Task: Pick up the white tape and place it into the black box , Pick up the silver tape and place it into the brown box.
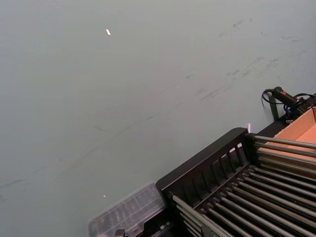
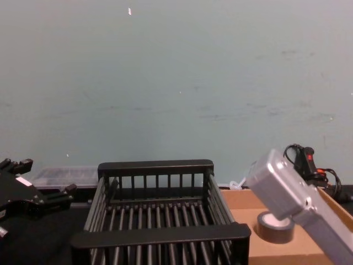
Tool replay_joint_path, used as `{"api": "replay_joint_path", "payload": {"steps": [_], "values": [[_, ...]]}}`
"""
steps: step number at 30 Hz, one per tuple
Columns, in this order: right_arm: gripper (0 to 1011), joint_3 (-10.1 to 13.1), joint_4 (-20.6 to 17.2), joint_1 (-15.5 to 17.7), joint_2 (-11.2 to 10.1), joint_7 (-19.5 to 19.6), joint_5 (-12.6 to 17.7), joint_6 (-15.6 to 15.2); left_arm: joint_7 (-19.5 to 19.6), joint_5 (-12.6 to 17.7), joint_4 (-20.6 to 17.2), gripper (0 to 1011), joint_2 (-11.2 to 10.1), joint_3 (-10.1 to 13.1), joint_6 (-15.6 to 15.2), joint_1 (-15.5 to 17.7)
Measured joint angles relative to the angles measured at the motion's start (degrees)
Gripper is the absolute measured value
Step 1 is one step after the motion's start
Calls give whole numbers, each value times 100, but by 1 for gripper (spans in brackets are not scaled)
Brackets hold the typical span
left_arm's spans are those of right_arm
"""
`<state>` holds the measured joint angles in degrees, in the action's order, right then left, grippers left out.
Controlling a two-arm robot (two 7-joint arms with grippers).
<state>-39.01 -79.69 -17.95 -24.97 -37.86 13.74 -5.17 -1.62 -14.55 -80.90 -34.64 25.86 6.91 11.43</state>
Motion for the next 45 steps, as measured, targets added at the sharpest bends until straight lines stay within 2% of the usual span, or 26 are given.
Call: {"api": "replay_joint_path", "payload": {"steps": [17, 45], "values": [[1002, -107, 27, -60, 8, 87, -166, -89, 0, 0, 0, 1001, 0, 0, 0, 0], [1002, -193, 258, -179, 97, -24, -181, -166, 0, 0, 0, 1001, 0, 0, 0, 0]]}}
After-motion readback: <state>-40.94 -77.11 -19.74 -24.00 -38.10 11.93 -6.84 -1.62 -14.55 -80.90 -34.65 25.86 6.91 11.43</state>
